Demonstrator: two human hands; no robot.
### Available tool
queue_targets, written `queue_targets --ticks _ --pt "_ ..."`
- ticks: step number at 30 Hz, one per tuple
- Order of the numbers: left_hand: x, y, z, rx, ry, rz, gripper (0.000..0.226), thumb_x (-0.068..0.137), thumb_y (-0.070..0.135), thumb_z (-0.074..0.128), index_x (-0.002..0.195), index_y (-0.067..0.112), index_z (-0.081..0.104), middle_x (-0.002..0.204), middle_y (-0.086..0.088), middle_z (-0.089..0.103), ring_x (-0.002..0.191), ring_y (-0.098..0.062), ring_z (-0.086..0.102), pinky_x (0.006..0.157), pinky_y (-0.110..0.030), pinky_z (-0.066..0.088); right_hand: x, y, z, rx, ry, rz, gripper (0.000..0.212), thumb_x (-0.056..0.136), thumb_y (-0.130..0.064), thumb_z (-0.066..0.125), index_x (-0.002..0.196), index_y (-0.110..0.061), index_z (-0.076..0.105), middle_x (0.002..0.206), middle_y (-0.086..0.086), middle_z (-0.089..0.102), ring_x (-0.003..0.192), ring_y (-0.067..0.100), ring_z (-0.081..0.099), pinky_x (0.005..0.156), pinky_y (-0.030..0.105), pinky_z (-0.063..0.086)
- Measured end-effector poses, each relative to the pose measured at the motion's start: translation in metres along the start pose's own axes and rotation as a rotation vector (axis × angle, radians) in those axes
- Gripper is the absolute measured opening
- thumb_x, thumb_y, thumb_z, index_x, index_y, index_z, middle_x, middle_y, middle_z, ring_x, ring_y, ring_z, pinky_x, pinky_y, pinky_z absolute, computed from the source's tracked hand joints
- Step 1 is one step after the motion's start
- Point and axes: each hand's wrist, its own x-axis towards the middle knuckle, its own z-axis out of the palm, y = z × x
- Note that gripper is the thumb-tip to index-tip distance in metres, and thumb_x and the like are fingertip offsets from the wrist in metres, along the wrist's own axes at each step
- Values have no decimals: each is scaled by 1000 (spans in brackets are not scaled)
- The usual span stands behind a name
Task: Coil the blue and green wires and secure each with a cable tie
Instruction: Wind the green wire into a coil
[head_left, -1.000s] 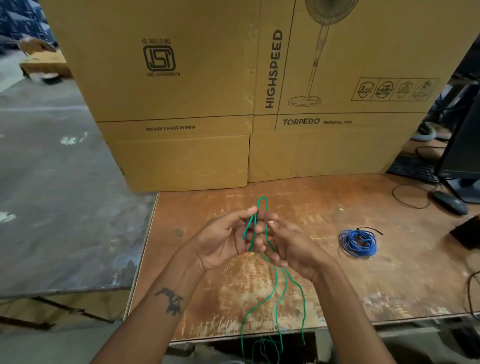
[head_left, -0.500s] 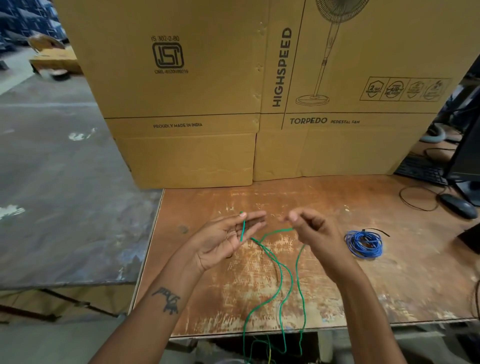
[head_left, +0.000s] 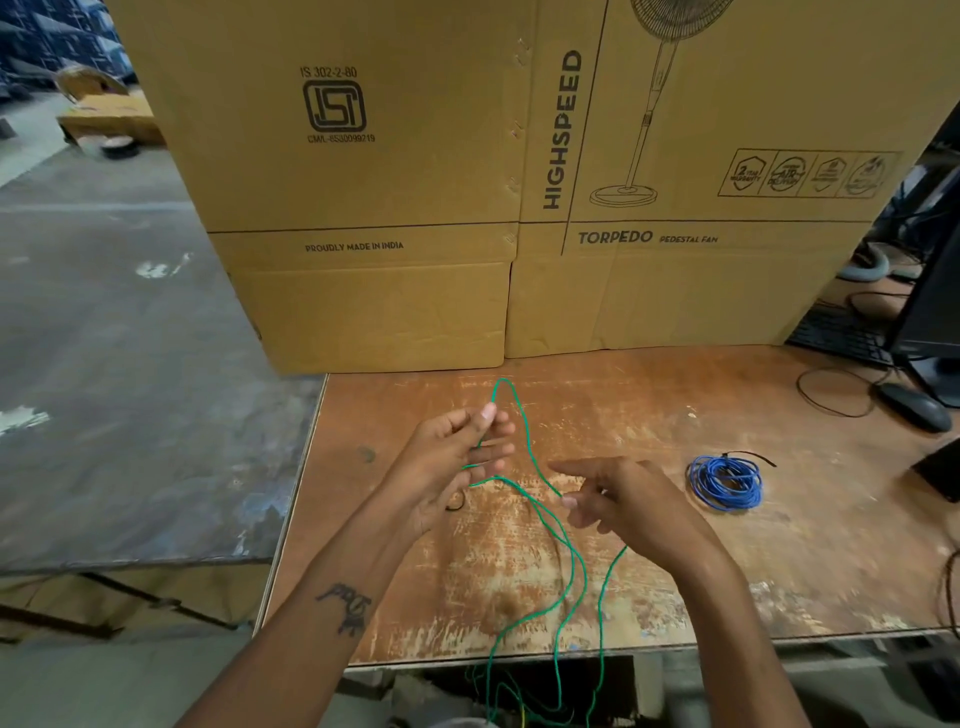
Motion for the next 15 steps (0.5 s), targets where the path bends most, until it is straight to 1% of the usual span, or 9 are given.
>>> queue_targets --ticks 2,3,4,6,7,8,11,13,15 --pt "-1 -4 4 54 86 75 22 102 33 63 97 16 75 85 2 75 75 -12 76 68 -23 55 6 5 9 27 119 31 31 103 -13 69 130 -27 76 75 -4 78 67 9 75 65 28 60" --pt "-1 -4 7 84 119 116 24 103 34 62 96 15 74 82 2 74 69 -11 74 63 -21 53 10 7 14 0 185 41 29 104 -13 66 126 -27 78 78 -3 79 69 13 73 69 32 59" --pt "-1 -5 9 99 135 152 26 103 34 61 96 12 73 79 0 75 65 -11 74 60 -20 52 13 8 18 -33 231 46 28 105 -14 63 125 -28 78 84 -4 80 74 16 72 74 34 57" --pt "-2 -4 12 89 119 206 27 104 32 59 95 10 71 77 -2 77 64 -13 74 61 -20 55 16 3 27 -9 281 50 30 108 -17 60 131 -29 75 98 -10 83 96 16 74 84 31 52" --pt "-2 -3 14 69 92 228 24 104 28 60 96 9 71 78 -3 77 67 -13 75 64 -21 57 16 -1 32 20 292 45 29 108 -20 60 132 -28 74 102 -12 82 105 15 74 85 29 50" --pt "-2 -1 14 42 55 242 19 104 22 60 99 8 71 81 -5 77 71 -14 76 67 -23 59 15 -4 37 25 304 38 28 108 -25 61 132 -29 75 101 -14 82 107 14 74 83 28 50" --pt "1 5 18 -85 -71 256 15 103 6 58 115 2 67 98 -11 79 85 -20 78 77 -28 64 10 -12 46 -128 307 31 24 107 -47 57 125 -46 73 84 -19 78 91 13 75 75 34 55" --pt "3 11 20 -148 -101 292 19 105 5 54 121 2 64 105 -12 79 93 -24 78 83 -32 64 2 -19 45 -254 254 1 28 109 -56 46 128 -50 66 80 -20 77 88 11 76 75 34 57" --pt "5 16 23 -171 -84 337 21 108 9 50 124 4 62 111 -12 79 102 -26 77 92 -35 62 -8 -28 42 -337 155 -64 34 111 -59 35 138 -54 56 78 -20 75 85 5 74 72 31 55"
